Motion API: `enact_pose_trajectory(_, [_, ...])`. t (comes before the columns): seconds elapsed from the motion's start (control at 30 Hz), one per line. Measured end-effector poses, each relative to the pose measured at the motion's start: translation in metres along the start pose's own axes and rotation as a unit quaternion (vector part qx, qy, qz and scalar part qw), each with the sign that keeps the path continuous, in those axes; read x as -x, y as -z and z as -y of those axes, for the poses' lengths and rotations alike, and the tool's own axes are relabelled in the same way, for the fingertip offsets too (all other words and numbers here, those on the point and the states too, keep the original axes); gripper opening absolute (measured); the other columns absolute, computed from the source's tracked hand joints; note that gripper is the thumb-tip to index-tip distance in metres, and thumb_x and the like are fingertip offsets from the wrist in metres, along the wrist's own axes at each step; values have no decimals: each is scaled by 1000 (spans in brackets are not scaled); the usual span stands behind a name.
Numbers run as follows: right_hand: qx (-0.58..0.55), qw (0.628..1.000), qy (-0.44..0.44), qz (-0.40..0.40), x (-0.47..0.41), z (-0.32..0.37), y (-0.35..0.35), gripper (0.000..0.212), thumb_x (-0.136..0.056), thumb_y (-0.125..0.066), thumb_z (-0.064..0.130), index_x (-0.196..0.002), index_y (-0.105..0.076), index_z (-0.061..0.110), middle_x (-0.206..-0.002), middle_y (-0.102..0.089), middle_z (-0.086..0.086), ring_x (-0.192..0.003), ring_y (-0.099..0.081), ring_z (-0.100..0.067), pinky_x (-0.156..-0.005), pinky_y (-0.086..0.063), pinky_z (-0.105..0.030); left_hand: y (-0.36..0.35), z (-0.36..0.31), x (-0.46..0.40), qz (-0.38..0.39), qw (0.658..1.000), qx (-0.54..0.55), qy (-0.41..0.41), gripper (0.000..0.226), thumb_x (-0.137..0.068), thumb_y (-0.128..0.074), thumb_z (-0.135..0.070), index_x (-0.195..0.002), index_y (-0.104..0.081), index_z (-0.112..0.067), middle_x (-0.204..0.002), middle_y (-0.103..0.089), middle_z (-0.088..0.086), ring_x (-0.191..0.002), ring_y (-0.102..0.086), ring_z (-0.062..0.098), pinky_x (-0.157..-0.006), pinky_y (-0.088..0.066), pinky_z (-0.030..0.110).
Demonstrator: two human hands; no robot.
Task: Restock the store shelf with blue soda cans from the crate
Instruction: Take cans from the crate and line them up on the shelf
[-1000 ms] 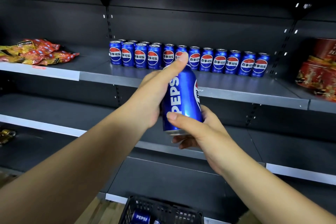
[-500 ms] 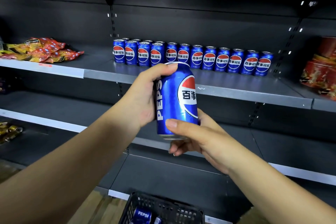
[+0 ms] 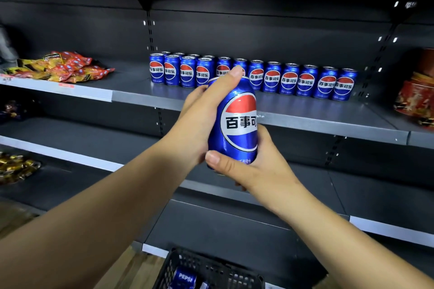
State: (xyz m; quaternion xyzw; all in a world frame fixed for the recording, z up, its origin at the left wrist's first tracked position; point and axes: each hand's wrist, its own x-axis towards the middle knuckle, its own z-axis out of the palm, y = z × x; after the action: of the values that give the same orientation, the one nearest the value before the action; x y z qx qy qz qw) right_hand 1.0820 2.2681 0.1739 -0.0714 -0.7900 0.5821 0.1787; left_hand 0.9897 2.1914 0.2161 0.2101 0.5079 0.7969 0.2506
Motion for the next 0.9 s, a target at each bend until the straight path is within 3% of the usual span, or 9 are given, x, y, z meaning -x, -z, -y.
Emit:
enact_pose_trajectory(0.1, [-17, 998, -12, 62, 6, 6, 12, 70, -54, -68, 60, -114, -44, 32, -80, -66, 29, -68, -61, 11, -55, -42, -6, -4, -3, -3, -28, 999, -17, -28, 32, -76, -70, -37, -91, -65, -9, -69, -70, 3, -57, -67, 15, -53, -52, 22])
enact_pose_trajectory(0.17, [-22, 996, -26, 88, 7, 4, 21, 69, -52, -66, 62, -112, -48, 33, -90, -68, 25, -77, -63, 9, -61, -44, -7, -6, 2, 2, -2, 1000, -17, -18, 30, -67, -67, -43, -74, -66, -13, -64, -66, 4, -54, -63, 17, -53, -53, 25])
enact_pose_trajectory(0.23, [-20, 995, -36, 94, 6, 0, 25, 72, -52, -76, 67, -111, -54, 31, -101, -69, 16, -88, -65, 4, -73, -50, -13, -7, 9, 8, 14, 1000, 1, -14, 31, -61, -63, -47, -64, -68, -16, -62, -65, 4, -52, -62, 17, -54, -54, 26])
enact_pose_trajectory(0.33, [-34, 992, -44, 116, 5, -4, 31, 61, -60, -81, 39, -114, -60, 21, -104, -72, 5, -96, -68, -11, -88, -54, -30, -9, 18, 10, 27, 999, 16, -14, 31, -59, -61, -47, -53, -71, -18, -61, -65, 2, -51, -62, 15, -56, -54, 25])
enact_pose_trajectory(0.47, [-57, 992, -41, 107, 2, -5, 34, 43, -68, -82, 13, -107, -64, 14, -97, -73, -2, -89, -70, -15, -74, -56, -25, -8, 26, 5, 29, 999, 15, -42, 30, -63, -60, -46, -55, -72, -20, -63, -68, 2, -55, -64, 17, -60, -55, 28])
enact_pose_trajectory(0.6, [-53, 995, -42, 78, -13, -16, 29, 39, -69, -80, 11, -104, -65, 12, -95, -73, -5, -85, -70, -16, -65, -53, -21, 3, 31, -6, 40, 998, -37, -45, 35, -68, -55, -53, -64, -75, -25, -73, -72, 0, -65, -69, 16, -66, -58, 29])
enact_pose_trajectory(0.7, [-42, 997, -43, 48, -33, -25, 19, 36, -70, -80, 18, -103, -66, 14, -95, -73, -3, -85, -69, -15, -67, -53, -19, 24, 37, -30, 12, 996, -75, -55, 48, -78, -46, -61, -89, -73, -23, -94, -73, 1, -88, -70, 17, -83, -54, 36])
enact_pose_trajectory(0.8, [-32, 998, -52, 11, -60, -30, 10, 36, -71, -79, 24, -103, -66, 16, -96, -73, -1, -85, -68, -12, -65, -51, -15, 48, 41, -58, -56, 993, -88, -48, 35, -96, -40, -42, -92, -64, -18, -88, -71, 0, -83, -66, 16, -82, -50, 33])
enact_pose_trajectory(0.9, [-21, 998, -58, -19, -91, -34, 2, 36, -71, -79, 23, -103, -66, 16, -97, -73, -1, -91, -68, -15, -71, -54, -18, 74, 40, -89, -79, 985, -140, -64, 18, -94, -49, -12, -83, -63, -17, -81, -67, 0, -84, -61, 21, -82, -47, 39])
